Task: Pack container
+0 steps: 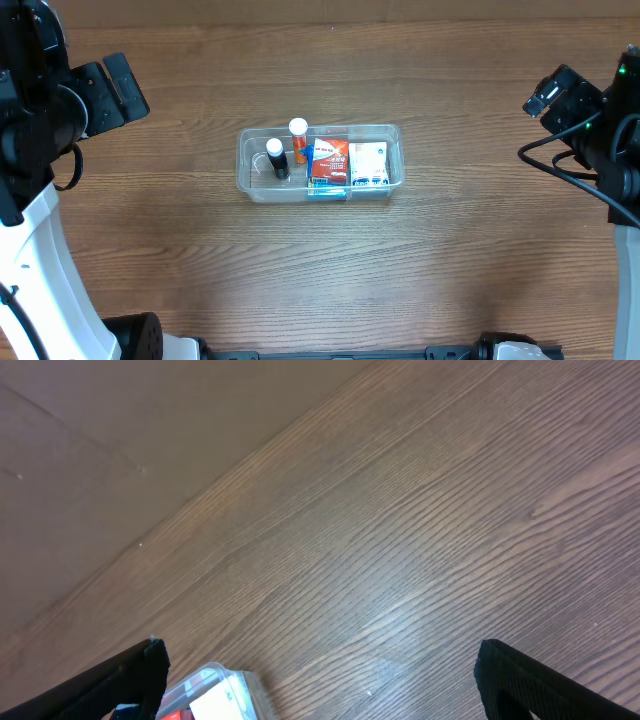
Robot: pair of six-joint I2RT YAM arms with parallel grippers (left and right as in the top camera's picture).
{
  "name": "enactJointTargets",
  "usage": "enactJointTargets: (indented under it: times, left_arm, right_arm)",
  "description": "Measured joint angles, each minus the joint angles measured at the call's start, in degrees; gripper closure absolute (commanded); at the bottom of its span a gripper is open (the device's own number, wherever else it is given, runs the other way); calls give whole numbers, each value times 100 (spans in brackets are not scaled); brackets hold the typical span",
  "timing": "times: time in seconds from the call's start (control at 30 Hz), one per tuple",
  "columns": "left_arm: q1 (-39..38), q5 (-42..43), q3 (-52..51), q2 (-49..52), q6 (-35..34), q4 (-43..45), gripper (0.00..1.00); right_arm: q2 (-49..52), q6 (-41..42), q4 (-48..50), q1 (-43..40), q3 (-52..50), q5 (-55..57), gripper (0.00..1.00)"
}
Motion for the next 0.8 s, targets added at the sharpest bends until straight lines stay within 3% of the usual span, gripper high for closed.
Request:
enactJointTargets:
  times: [0.57, 0.8]
  left_arm:
    - [-2, 15, -72, -101, 0, 59, 0]
    - [-2, 15, -1591, -1733, 199, 1532, 0]
  right_arm:
    - [2, 2, 2, 0, 0, 0, 0]
    - [0, 0, 4, 0, 0, 2, 0]
